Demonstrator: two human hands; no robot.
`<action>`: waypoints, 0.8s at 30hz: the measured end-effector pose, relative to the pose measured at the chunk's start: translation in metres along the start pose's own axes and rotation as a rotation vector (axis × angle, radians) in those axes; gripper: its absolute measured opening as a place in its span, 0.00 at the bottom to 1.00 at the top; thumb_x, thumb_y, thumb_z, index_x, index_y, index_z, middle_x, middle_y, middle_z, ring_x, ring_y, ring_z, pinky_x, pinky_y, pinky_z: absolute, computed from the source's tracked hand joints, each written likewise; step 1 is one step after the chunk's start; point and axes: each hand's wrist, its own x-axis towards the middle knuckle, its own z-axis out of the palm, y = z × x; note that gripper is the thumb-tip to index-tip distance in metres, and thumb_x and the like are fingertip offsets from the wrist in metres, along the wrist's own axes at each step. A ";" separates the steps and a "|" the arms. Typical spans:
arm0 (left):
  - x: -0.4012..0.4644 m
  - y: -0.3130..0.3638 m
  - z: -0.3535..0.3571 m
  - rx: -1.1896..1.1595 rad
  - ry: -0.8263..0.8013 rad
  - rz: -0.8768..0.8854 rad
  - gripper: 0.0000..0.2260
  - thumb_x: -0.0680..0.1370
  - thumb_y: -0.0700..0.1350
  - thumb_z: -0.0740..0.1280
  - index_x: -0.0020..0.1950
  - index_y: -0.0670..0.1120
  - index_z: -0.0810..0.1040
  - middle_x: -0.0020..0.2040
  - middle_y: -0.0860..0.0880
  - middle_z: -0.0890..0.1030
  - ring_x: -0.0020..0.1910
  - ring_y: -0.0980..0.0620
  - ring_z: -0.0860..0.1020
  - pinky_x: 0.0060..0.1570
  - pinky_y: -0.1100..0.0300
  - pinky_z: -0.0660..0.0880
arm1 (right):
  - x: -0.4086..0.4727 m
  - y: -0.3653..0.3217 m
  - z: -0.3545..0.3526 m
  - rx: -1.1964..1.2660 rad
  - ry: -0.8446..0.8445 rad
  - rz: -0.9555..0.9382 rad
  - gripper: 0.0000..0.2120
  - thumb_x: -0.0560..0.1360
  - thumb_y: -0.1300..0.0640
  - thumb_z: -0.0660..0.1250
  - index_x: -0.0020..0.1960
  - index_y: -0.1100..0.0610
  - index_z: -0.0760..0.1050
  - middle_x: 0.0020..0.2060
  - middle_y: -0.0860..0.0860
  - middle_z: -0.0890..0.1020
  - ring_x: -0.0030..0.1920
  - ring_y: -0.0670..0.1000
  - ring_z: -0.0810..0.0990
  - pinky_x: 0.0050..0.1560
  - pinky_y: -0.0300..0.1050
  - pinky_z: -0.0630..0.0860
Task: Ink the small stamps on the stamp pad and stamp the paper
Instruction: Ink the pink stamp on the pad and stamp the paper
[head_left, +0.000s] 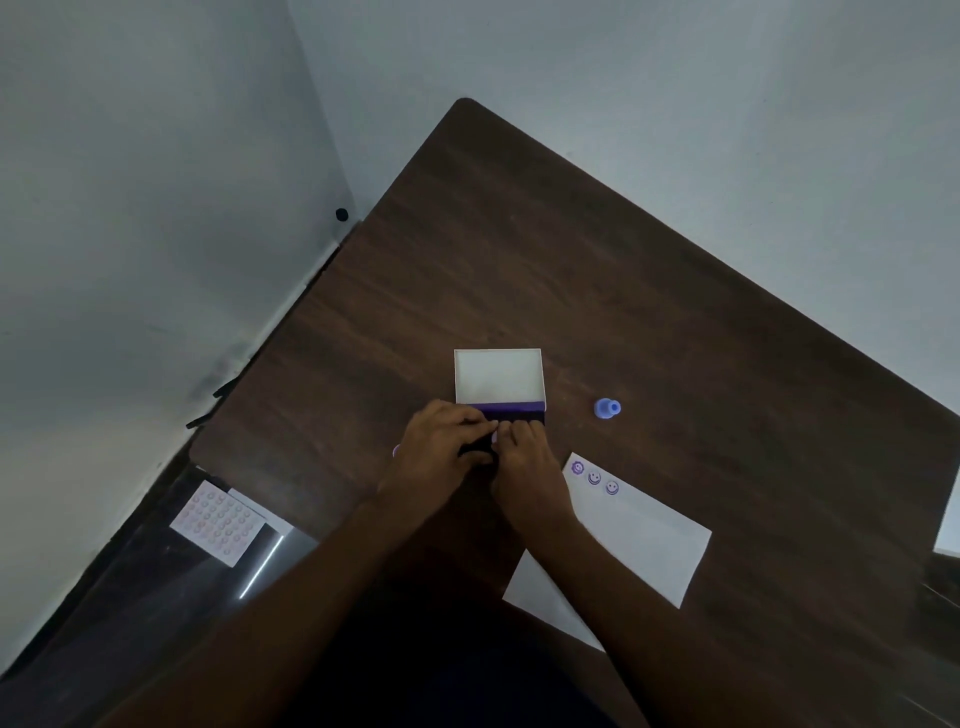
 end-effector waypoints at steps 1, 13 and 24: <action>0.001 -0.002 0.000 0.017 -0.027 -0.010 0.22 0.76 0.51 0.68 0.69 0.50 0.72 0.69 0.49 0.72 0.68 0.50 0.66 0.69 0.51 0.63 | 0.000 -0.001 0.001 -0.002 0.002 0.000 0.17 0.76 0.61 0.65 0.63 0.62 0.71 0.60 0.60 0.77 0.59 0.58 0.73 0.61 0.49 0.71; 0.001 -0.005 -0.001 0.151 0.013 0.032 0.38 0.70 0.58 0.72 0.76 0.50 0.59 0.73 0.46 0.64 0.71 0.46 0.61 0.71 0.50 0.62 | 0.002 -0.004 0.003 0.006 -0.005 0.017 0.19 0.74 0.60 0.67 0.64 0.63 0.70 0.60 0.60 0.77 0.59 0.57 0.73 0.60 0.48 0.71; 0.000 -0.010 0.000 0.114 0.043 0.059 0.37 0.70 0.58 0.73 0.75 0.49 0.63 0.73 0.46 0.66 0.71 0.46 0.62 0.71 0.50 0.62 | 0.002 -0.003 0.007 -0.011 -0.003 0.013 0.20 0.75 0.60 0.66 0.65 0.63 0.70 0.60 0.60 0.76 0.59 0.57 0.73 0.62 0.48 0.70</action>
